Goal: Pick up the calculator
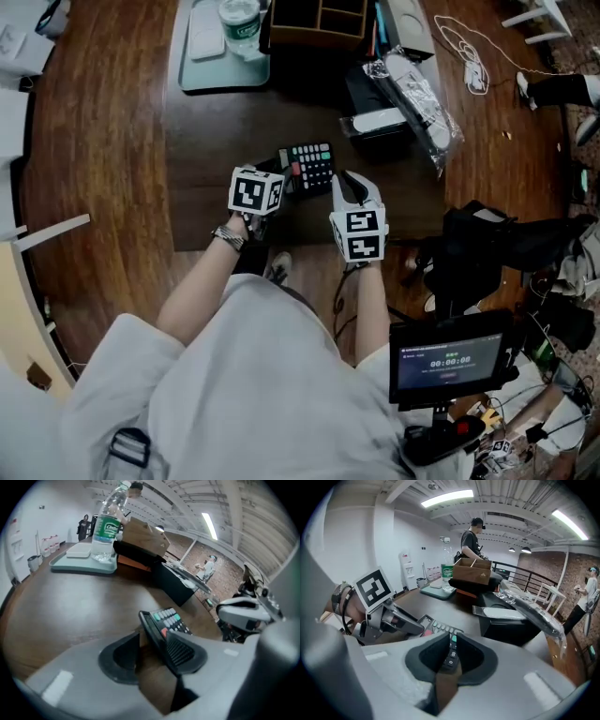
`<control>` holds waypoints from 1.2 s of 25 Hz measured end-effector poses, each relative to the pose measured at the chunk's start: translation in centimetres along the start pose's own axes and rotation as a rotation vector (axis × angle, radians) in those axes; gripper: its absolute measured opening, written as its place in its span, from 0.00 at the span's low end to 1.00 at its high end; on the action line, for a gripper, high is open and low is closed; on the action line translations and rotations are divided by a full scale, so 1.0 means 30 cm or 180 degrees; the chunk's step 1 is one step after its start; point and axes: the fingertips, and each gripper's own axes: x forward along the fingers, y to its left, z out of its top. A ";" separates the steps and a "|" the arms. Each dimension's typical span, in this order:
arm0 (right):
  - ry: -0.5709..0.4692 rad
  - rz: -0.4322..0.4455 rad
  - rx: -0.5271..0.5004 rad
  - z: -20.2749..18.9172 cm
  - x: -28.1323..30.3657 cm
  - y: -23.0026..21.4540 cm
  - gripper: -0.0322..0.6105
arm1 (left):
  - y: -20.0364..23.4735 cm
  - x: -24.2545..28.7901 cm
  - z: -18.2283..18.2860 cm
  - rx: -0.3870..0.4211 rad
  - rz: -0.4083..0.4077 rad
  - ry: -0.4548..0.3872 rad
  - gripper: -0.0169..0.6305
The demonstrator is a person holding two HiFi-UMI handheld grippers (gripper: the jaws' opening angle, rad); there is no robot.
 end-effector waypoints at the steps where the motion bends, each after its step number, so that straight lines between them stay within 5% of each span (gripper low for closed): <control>1: 0.0026 0.0011 0.0023 -0.009 0.009 -0.003 0.11 | -0.001 0.004 -0.004 -0.0081 -0.0047 0.0003 0.32; 11: 0.0205 0.0039 0.0022 -0.043 0.096 0.021 0.11 | -0.008 0.011 -0.021 -0.0565 -0.0368 0.0052 0.28; 20: 0.0173 0.0196 0.0312 -0.021 0.152 0.037 0.11 | -0.032 0.009 -0.012 -0.0916 -0.0734 0.0074 0.14; 30: 0.0232 0.0223 0.0697 -0.088 0.135 -0.034 0.17 | -0.074 -0.023 0.051 -0.0567 -0.0811 0.0082 0.11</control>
